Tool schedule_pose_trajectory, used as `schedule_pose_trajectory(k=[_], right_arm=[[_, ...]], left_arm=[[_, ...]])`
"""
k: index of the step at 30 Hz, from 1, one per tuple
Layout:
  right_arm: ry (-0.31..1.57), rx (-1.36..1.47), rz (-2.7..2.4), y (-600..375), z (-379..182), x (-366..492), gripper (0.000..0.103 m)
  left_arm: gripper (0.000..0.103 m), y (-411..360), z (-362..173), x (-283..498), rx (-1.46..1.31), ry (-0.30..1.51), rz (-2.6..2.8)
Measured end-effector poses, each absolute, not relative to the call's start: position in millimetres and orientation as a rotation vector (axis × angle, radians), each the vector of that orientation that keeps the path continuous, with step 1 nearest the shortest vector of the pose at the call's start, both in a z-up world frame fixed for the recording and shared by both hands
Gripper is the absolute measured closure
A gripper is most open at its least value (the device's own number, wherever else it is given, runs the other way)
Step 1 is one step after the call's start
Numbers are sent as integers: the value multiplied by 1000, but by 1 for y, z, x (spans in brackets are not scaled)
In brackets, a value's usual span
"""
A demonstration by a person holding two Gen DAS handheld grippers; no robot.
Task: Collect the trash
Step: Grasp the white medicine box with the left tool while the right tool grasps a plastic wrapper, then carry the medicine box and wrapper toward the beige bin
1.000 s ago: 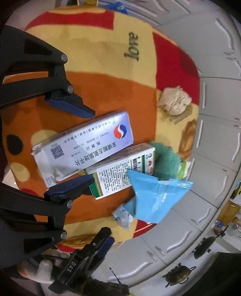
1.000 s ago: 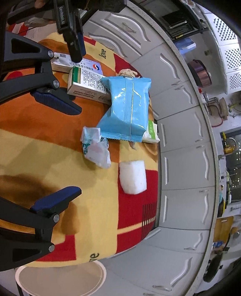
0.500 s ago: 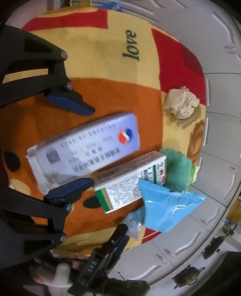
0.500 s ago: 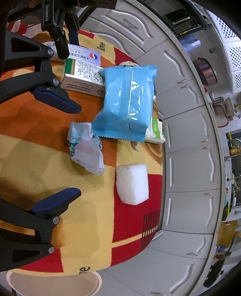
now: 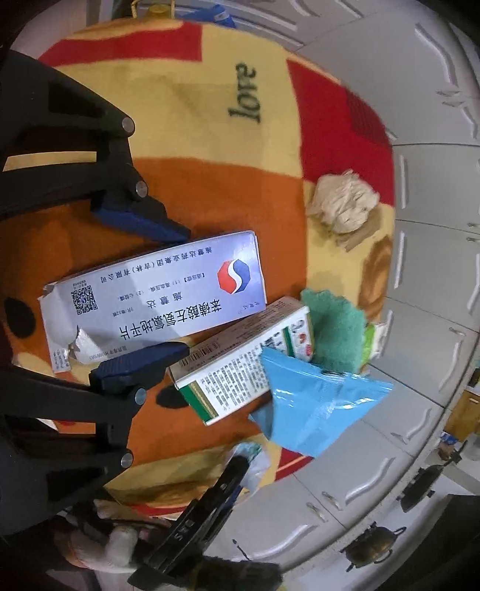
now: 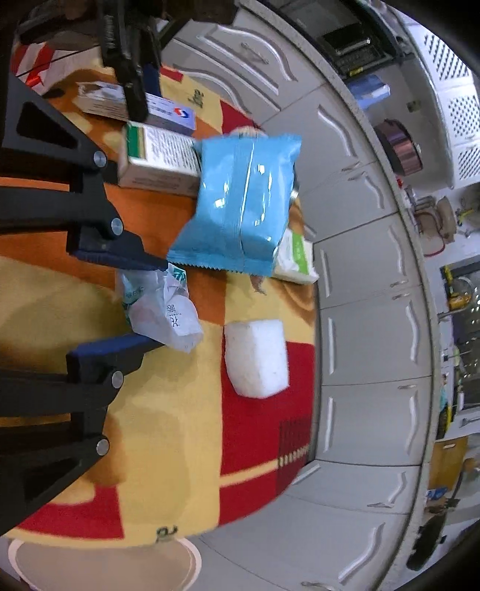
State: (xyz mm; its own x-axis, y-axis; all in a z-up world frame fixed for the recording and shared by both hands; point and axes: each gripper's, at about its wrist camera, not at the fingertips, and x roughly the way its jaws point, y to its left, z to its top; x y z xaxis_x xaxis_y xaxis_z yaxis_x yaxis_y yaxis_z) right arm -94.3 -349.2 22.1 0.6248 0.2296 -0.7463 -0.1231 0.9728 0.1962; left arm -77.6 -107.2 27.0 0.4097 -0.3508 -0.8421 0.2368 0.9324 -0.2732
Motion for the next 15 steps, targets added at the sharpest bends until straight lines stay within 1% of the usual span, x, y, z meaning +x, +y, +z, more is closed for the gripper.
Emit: schedule_pose_trajectory(k=[5, 9, 15], right_arm=[[839, 160, 224, -360, 42, -117, 72], [801, 174, 224, -366, 55, -131, 72], [766, 173, 200, -377, 69, -152, 72]], left_arm=[[50, -107, 51, -87, -129, 1035, -391], [50, -125, 69, -96, -112, 995, -443], [51, -158, 80, -104, -77, 975, -516]])
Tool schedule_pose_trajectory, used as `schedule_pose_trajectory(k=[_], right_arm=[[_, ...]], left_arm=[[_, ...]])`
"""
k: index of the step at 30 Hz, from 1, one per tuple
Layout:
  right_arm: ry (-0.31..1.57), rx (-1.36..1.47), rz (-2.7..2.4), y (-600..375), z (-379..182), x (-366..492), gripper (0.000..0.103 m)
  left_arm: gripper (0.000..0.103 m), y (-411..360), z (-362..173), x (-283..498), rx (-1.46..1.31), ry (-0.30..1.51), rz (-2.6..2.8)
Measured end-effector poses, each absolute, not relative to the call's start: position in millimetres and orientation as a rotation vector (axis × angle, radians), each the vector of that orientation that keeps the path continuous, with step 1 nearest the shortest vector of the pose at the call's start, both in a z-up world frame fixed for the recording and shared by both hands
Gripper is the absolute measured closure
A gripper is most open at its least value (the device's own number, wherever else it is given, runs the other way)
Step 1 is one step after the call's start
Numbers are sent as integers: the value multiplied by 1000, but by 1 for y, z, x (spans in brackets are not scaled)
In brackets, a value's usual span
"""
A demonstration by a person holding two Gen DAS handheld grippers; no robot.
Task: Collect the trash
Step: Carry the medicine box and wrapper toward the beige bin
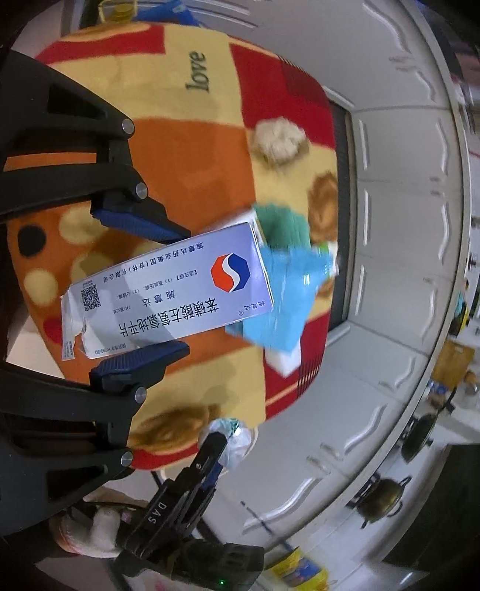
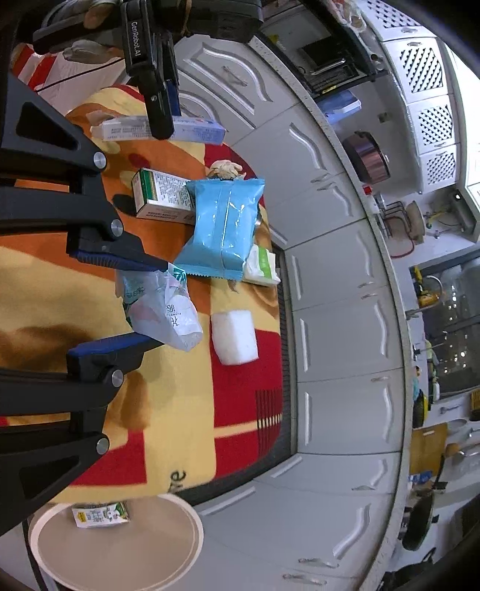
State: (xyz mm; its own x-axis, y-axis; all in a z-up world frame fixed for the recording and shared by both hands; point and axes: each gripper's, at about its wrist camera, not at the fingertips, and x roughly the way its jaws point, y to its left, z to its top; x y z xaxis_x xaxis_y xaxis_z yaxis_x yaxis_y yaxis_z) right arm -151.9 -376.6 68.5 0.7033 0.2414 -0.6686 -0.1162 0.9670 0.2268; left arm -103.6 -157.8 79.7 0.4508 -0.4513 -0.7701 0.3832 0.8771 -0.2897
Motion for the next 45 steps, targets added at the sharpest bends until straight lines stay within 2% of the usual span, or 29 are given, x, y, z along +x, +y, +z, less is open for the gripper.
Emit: schedule_pose_trajectory(k=[15, 45], right_arm=[[730, 210, 88, -430, 78, -190, 72], [724, 299, -122, -522, 72, -225, 72]], left_arm=[[51, -253, 86, -108, 23, 977, -649], [52, -376, 76, -100, 110, 1020, -802]])
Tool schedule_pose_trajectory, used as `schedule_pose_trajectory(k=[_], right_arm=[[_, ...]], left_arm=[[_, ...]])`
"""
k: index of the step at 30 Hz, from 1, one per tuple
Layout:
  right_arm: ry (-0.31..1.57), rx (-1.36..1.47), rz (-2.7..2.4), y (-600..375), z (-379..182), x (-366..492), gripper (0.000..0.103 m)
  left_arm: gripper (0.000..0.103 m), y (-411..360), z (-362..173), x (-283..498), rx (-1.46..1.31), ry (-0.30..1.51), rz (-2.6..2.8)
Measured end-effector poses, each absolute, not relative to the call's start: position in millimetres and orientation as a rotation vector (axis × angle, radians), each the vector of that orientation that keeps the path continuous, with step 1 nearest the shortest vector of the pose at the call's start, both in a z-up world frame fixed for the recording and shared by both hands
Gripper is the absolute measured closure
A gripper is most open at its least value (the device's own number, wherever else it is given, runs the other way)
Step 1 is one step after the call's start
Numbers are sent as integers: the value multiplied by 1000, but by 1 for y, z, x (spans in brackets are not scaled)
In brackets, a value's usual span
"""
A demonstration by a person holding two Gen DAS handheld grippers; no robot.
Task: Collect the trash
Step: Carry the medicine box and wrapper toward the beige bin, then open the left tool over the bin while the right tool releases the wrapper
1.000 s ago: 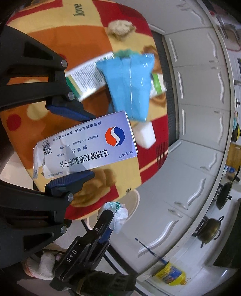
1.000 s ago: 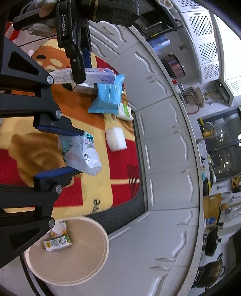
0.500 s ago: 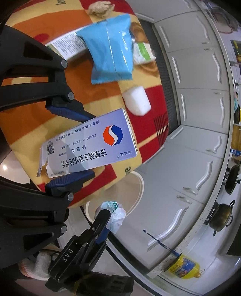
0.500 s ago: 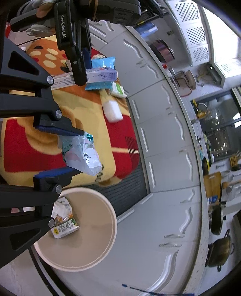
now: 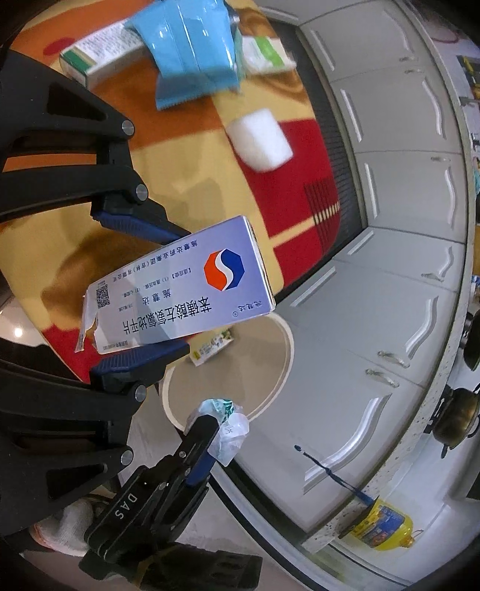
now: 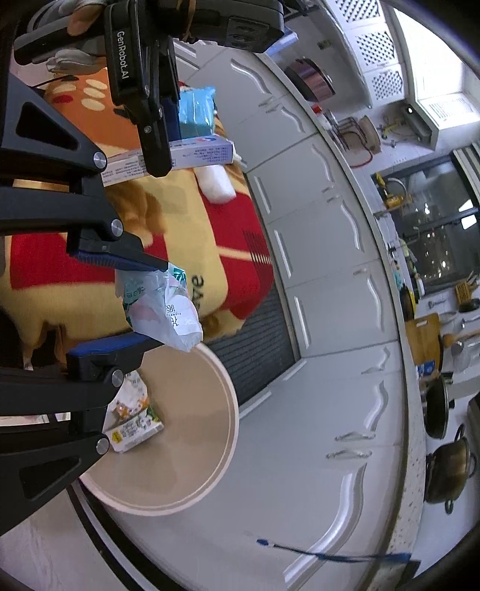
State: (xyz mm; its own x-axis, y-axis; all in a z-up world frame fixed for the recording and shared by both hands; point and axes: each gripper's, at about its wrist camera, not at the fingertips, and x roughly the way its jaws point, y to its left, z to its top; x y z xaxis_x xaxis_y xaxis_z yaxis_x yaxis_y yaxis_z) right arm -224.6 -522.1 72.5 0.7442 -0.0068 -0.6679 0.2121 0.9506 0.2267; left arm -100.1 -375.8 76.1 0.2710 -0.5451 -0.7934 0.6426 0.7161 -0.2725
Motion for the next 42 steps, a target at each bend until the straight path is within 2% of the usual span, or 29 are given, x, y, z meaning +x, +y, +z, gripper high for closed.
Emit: schedule_pose_trajectory(k=[23, 42], right_arm=[[775, 342, -274, -594, 45, -242, 72], [797, 379, -323, -617, 30, -237, 72]], left_arm=[[52, -485, 72, -88, 146, 1057, -910], [52, -518, 42, -77, 165, 1102, -877]])
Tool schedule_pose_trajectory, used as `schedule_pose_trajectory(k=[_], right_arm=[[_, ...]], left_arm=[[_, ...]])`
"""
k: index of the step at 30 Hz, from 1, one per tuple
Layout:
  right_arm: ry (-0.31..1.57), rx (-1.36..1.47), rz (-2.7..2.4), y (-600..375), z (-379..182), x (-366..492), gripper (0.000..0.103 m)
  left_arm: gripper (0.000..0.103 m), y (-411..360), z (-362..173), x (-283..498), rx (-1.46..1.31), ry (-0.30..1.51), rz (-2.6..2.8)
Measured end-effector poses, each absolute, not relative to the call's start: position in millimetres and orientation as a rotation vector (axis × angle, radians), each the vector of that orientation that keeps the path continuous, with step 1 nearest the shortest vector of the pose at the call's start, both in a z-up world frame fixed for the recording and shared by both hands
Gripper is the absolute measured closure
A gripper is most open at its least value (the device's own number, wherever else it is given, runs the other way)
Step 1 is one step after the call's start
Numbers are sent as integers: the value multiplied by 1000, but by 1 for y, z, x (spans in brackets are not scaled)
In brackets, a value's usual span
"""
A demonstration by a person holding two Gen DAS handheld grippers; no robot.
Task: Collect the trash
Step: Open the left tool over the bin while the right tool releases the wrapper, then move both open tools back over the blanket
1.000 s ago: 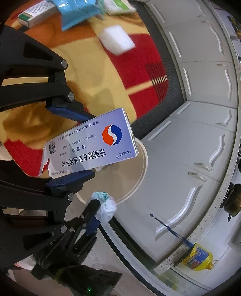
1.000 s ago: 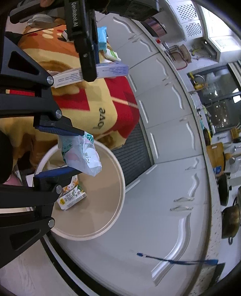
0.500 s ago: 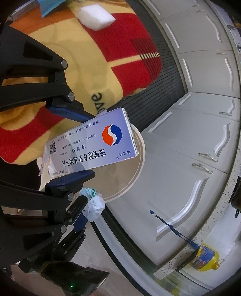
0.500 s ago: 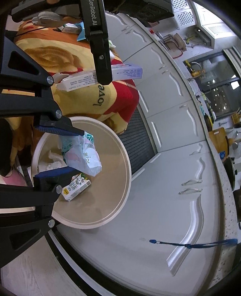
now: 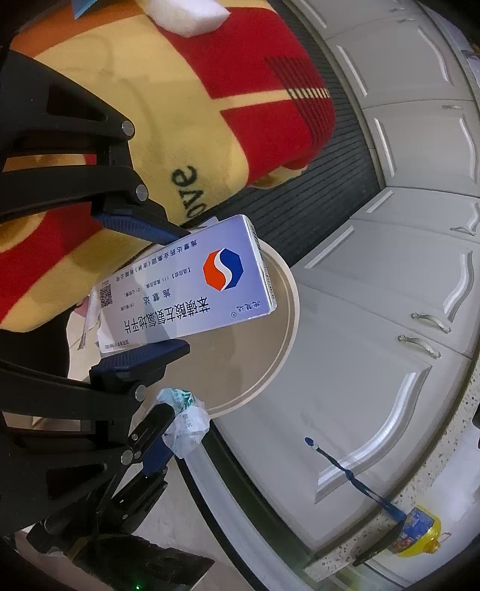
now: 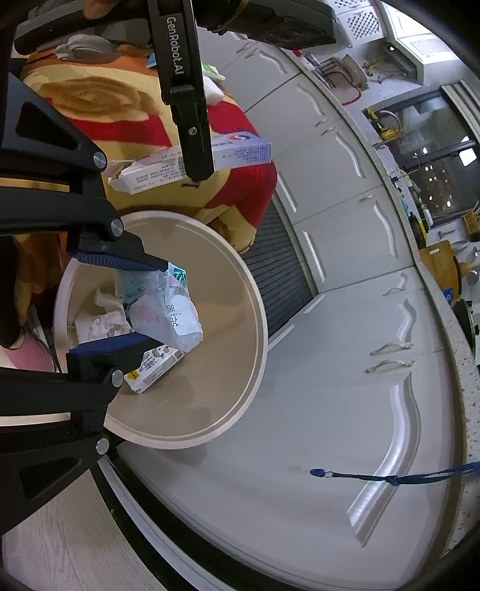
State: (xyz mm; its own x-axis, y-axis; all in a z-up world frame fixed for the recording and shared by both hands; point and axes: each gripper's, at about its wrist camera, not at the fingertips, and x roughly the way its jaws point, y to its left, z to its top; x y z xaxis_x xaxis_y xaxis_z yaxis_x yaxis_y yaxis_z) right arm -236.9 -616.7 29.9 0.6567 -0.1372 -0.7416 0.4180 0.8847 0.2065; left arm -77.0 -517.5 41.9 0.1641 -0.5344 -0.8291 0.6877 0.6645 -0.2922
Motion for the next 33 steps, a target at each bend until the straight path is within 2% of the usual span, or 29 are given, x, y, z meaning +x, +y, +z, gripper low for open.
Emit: schedule_pose_trajectory(k=[4, 7, 9, 15, 17, 33], right_arm=[[809, 382, -349, -624, 22, -229, 72], [821, 387, -375, -627, 17, -226, 58], [819, 400, -377, -628, 15, -227, 57], [822, 417, -384, -629, 13, -233, 54], [823, 426, -385, -629, 13, -234, 47], [805, 388, -303, -585, 31, -226, 45]], left_arm=[[52, -520, 39, -75, 160, 1097, -872], [52, -519, 37, -74, 155, 1094, -878], [51, -518, 34, -72, 154, 1101, -870], [42, -509, 34, -69, 136, 1112, -862], [40, -507, 35, -70, 132, 1114, -865], [40, -442, 60, -92, 150, 986, -765]])
